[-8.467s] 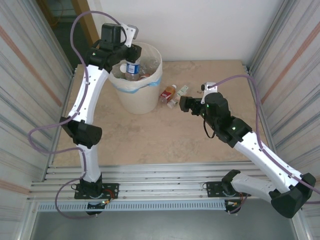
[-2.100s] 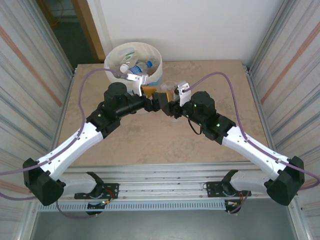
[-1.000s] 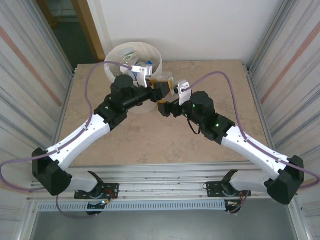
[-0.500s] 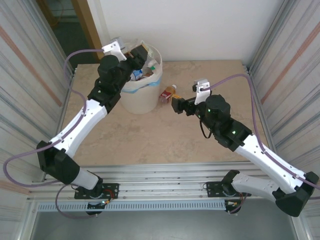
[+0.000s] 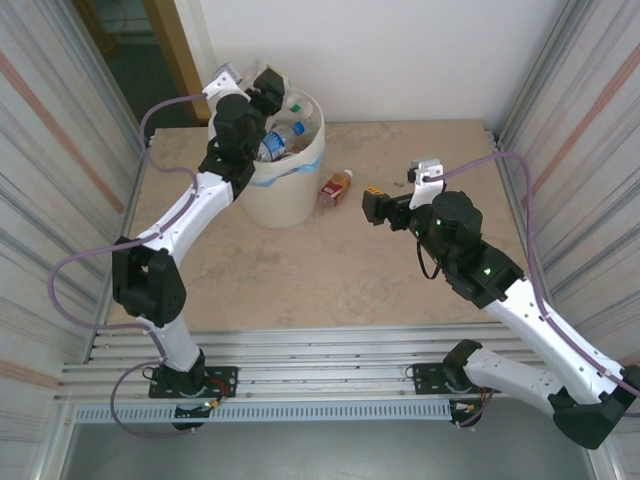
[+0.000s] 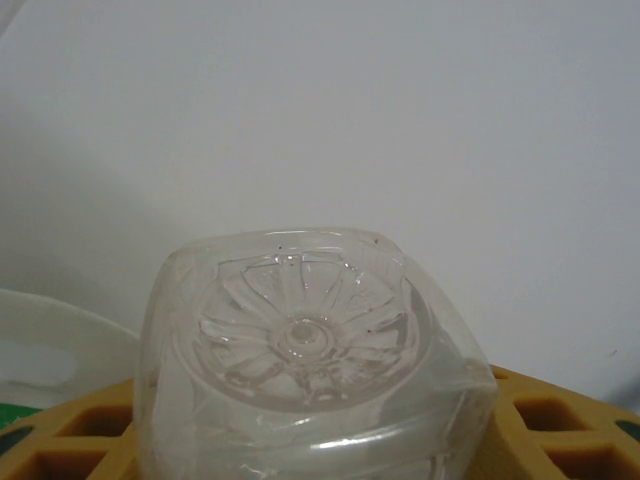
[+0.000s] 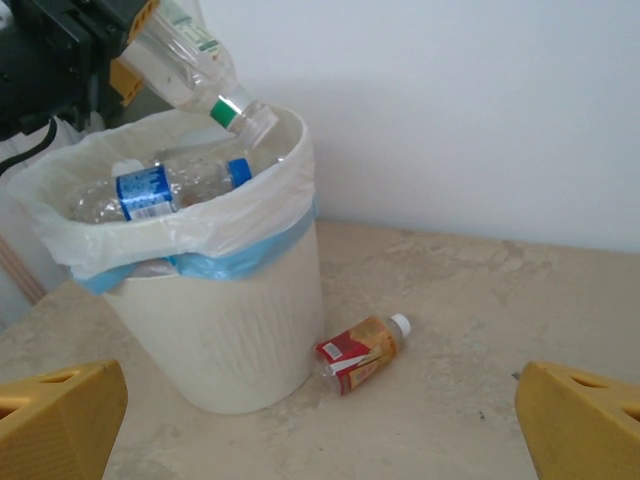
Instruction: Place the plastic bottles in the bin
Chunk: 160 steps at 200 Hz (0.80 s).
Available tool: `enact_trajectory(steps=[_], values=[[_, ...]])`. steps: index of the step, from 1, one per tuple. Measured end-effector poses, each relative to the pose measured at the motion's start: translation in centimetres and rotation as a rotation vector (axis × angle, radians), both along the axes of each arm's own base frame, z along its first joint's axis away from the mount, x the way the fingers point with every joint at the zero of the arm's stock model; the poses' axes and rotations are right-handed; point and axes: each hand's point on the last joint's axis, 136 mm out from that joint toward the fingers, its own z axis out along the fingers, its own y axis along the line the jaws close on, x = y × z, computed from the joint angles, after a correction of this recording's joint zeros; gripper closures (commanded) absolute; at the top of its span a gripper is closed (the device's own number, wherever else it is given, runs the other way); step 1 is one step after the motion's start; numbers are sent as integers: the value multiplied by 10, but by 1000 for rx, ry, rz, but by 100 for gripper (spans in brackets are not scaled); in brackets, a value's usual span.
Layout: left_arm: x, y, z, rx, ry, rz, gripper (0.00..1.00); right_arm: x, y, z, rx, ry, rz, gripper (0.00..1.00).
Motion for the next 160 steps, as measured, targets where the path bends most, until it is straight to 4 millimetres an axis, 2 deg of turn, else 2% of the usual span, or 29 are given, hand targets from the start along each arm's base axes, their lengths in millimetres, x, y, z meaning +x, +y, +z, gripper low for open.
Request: enact_trajectory(steps=[38, 73, 121, 160], values=[[17, 9, 1, -42, 26, -11, 84, 2, -5, -8, 8, 20, -9, 2], [22, 17, -14, -48, 97, -24, 82, 3, -6, -7, 19, 23, -10, 2], [30, 7, -29, -54, 159, -95, 76, 2, -3, -7, 27, 27, 7, 2], [40, 2, -51, -61, 214, -141, 67, 2, -3, -7, 41, 34, 8, 2]])
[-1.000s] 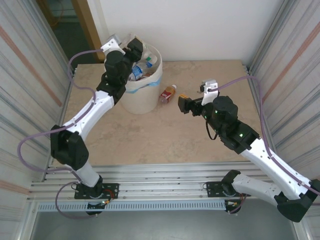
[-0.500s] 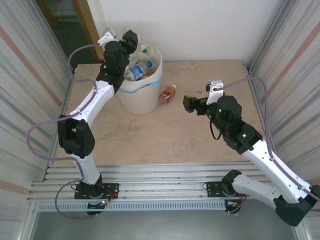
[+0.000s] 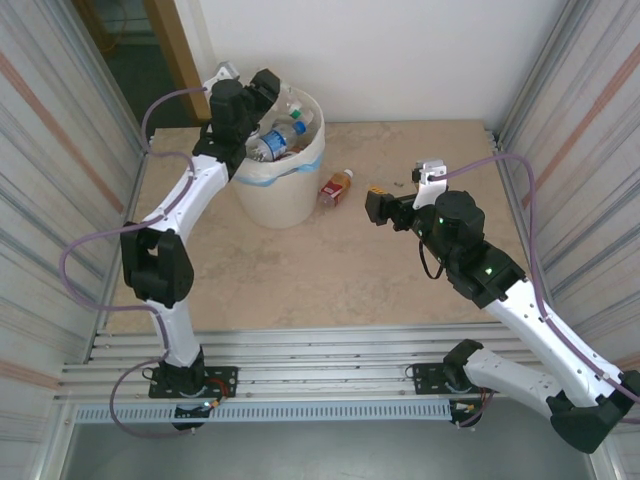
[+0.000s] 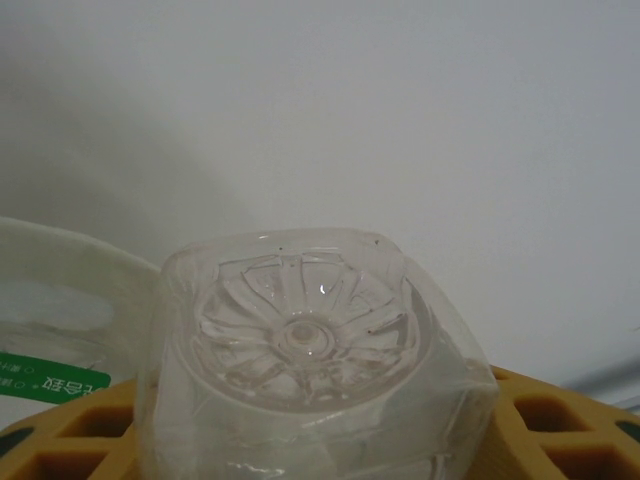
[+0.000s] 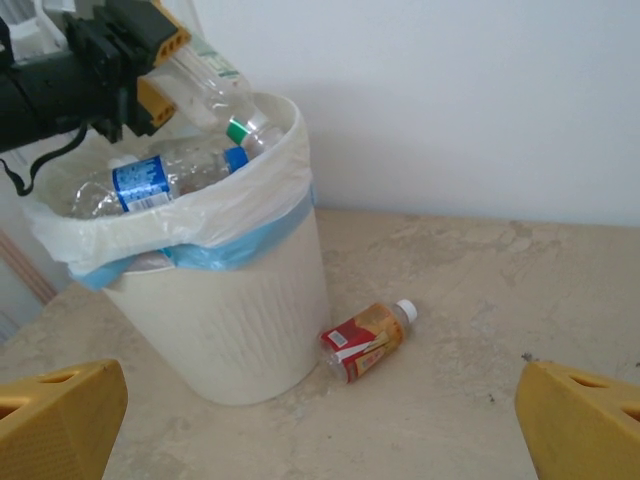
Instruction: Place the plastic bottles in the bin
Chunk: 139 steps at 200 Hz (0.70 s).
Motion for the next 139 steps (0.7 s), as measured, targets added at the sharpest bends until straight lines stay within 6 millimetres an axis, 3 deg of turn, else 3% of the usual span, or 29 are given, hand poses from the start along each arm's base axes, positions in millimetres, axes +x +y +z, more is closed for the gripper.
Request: enact_trajectory(steps=[15, 48, 82, 115, 139], values=[[1, -3, -6, -2, 18, -21, 61, 0, 0, 0, 2, 1, -1, 2], [2, -2, -6, -5, 25, -35, 35, 1, 0, -1, 1, 2, 0, 2], [3, 4, -7, 18, 23, -21, 20, 2, 1, -3, -3, 7, 0, 2], [-3, 14, -3, 61, 34, 14, 22, 1, 2, -3, -2, 8, 4, 2], [-12, 23, 10, 85, 16, 47, 31, 1, 3, -3, -1, 9, 12, 2]])
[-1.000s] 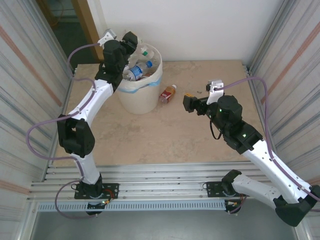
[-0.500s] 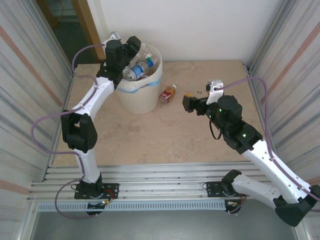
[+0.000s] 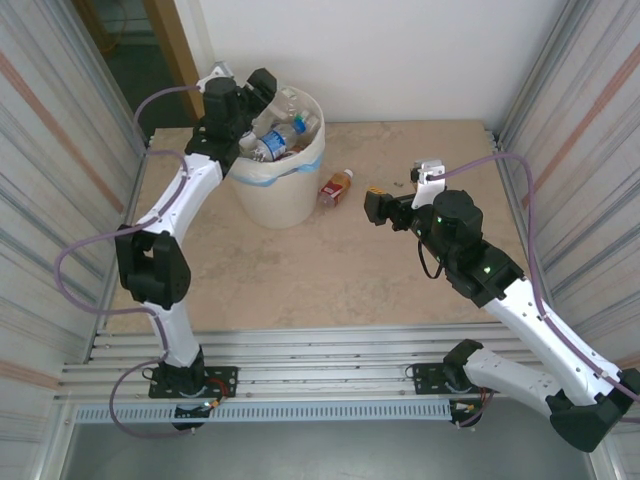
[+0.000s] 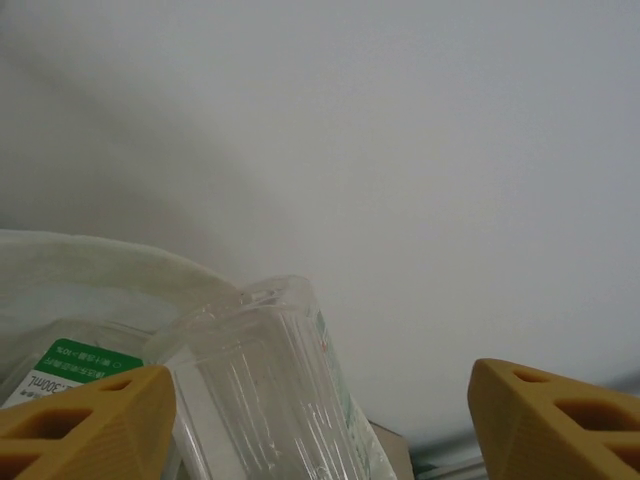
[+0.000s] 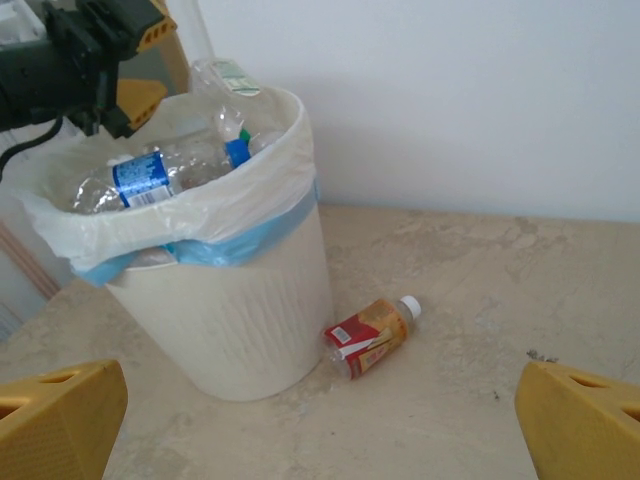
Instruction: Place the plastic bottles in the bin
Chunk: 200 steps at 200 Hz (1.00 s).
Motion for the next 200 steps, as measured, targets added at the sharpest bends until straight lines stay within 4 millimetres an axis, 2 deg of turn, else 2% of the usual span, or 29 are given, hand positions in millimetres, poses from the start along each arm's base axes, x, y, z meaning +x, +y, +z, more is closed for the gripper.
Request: enact_trajectory(steps=[29, 50, 78, 111, 131, 151, 178, 200], values=[[-11, 9, 22, 35, -45, 23, 38, -1, 1, 0, 1, 1, 7, 2], [-11, 9, 30, 62, -70, 12, 45, -1, 1, 0, 1, 1, 7, 2], [1, 6, 41, 101, -93, -34, 48, 0, 1, 0, 5, 3, 6, 2], [19, -7, 54, 138, -126, -109, 50, 1, 1, -2, 8, 11, -1, 2], [29, -17, 48, 163, -120, -155, 56, 5, 2, -8, 6, 30, -13, 2], [41, -26, 35, 192, -97, -198, 59, 10, 0, -15, -6, 48, -34, 2], [53, -36, 5, 227, -42, -246, 60, 19, -6, -26, -11, 87, -74, 2], [56, -40, -17, 255, 9, -273, 61, 36, -16, -36, -5, 141, -136, 2]])
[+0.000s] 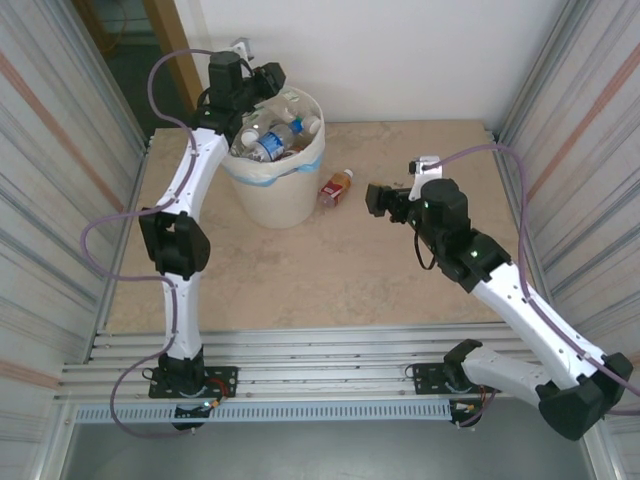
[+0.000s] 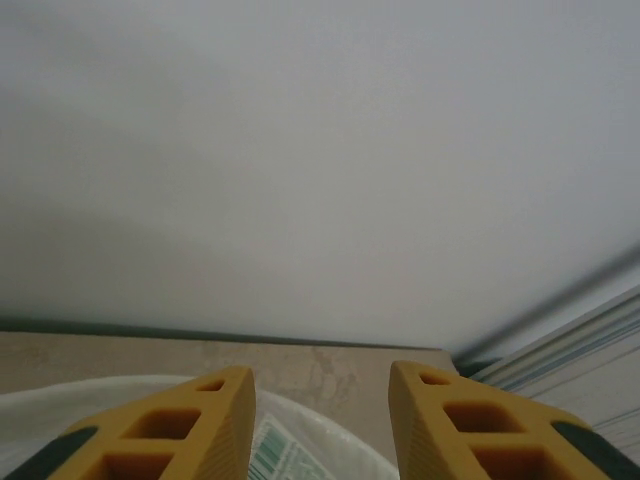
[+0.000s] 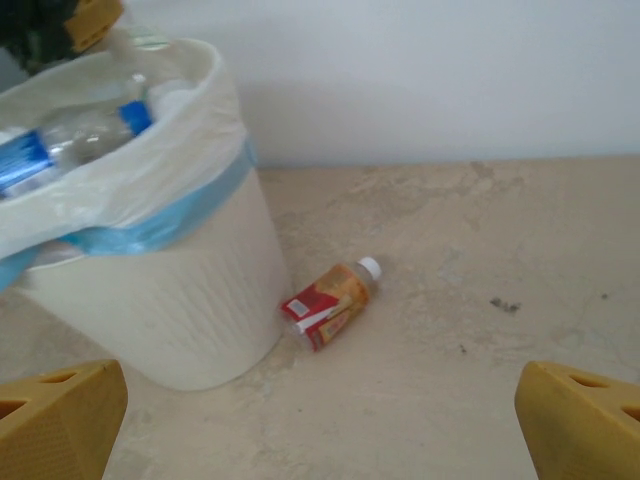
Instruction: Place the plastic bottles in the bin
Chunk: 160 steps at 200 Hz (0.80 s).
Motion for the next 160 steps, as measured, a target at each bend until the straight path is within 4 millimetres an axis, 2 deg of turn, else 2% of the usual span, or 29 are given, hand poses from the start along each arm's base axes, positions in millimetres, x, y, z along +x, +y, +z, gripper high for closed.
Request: enact_trajectory(steps=[25, 45, 71, 96, 126, 160], values=[[-4, -2, -16, 35, 49, -20, 60, 21, -13, -11, 20, 76, -75, 2], [-6, -3, -20, 51, 60, -37, 58, 38, -19, -21, 33, 138, -128, 2], [-7, -5, -23, 51, 66, -50, 54, 60, -19, -39, 44, 224, -163, 2], [-9, -5, -19, 50, 61, -52, 45, 78, -12, -67, 39, 320, -172, 2], [-24, -1, 7, 42, 23, -51, 39, 95, -4, -103, 41, 426, -183, 2], [-62, 8, 64, 20, -76, -50, 33, 117, 9, -133, 75, 520, -179, 2]])
